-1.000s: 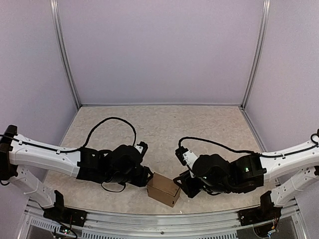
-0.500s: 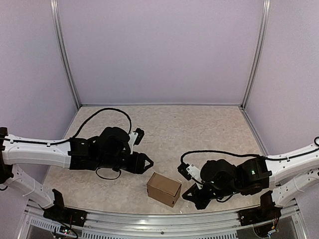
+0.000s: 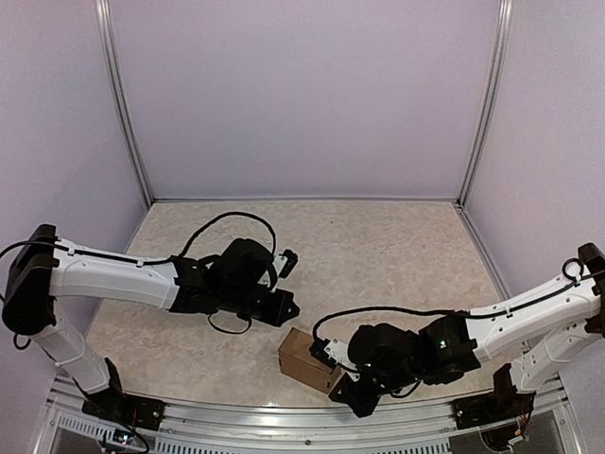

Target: Fold the paper box

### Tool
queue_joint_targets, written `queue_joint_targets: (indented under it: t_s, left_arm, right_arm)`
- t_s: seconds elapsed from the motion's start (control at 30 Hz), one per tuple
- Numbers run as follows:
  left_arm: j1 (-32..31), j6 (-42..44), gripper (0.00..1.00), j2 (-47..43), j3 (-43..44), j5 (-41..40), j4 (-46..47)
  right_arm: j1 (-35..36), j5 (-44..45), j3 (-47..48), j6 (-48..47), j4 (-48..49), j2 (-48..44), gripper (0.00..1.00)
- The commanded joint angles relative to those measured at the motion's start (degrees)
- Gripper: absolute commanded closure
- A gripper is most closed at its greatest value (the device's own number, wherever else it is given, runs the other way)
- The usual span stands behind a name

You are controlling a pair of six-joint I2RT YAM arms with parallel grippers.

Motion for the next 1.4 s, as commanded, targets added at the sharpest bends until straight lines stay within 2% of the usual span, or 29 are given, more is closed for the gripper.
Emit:
queue_joint_targets:
  t_s: [0.0, 0.17, 0.43, 0.7, 1.03, 1.37]
  left_arm:
    - [1.0, 0.7, 1.0, 1.7, 1.1, 2.6, 1.2]
    - [1.3, 0.4, 1.0, 2.3, -0.6, 3.9, 1.5]
    - [1.3, -1.0, 1.0, 0.2, -5.1, 5.4, 2.8]
    - [0.6, -2.5, 1.0, -2.5, -9.3, 6.0, 6.3]
    - [-2.0, -3.1, 1.0, -3.5, -10.5, 4.5, 8.3]
    - [-4.7, -6.3, 1.0, -2.9, -11.8, 1.8, 10.3]
  right_arm:
    - [0.7, 0.0, 3.2, -2.3, 2.1, 2.5, 1.0]
    - [0.7, 4.2, 4.7, -2.6, 1.1, 3.7, 1.0]
    - [0.0, 16.2, 6.2, -0.8, -5.1, 4.4, 1.0]
    - [-2.7, 22.2, 5.2, 0.2, -3.7, 4.8, 1.0]
    - [-7.6, 22.6, 2.5, -2.1, 4.4, 7.3, 1.0]
    - [-11.9, 15.3, 2.1, -6.6, 14.0, 12.8, 1.0]
